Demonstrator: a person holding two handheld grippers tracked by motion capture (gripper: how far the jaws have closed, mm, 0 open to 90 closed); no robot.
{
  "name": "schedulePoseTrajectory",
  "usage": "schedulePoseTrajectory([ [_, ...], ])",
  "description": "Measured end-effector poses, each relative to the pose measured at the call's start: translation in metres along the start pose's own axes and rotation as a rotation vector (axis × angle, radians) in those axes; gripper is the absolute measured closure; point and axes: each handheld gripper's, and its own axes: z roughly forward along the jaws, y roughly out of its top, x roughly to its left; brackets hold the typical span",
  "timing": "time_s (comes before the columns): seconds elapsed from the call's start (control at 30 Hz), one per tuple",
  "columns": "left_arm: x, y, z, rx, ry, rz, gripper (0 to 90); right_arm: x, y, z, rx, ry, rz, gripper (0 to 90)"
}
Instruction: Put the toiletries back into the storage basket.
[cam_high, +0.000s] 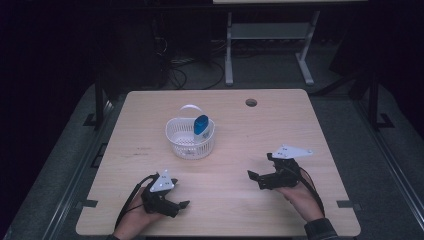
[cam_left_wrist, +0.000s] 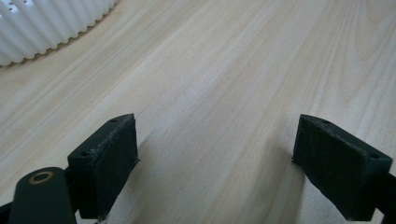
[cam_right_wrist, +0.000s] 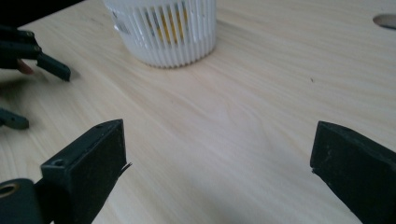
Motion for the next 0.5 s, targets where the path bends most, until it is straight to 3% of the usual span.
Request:
schedulePoseTrajectory([
  [0.5, 0.0, 0.0, 0.0, -0.001, 0.0, -0.005, 12.9, 0.0, -0.045, -0.005, 0.159, -0.087, -0.015, 3.0],
])
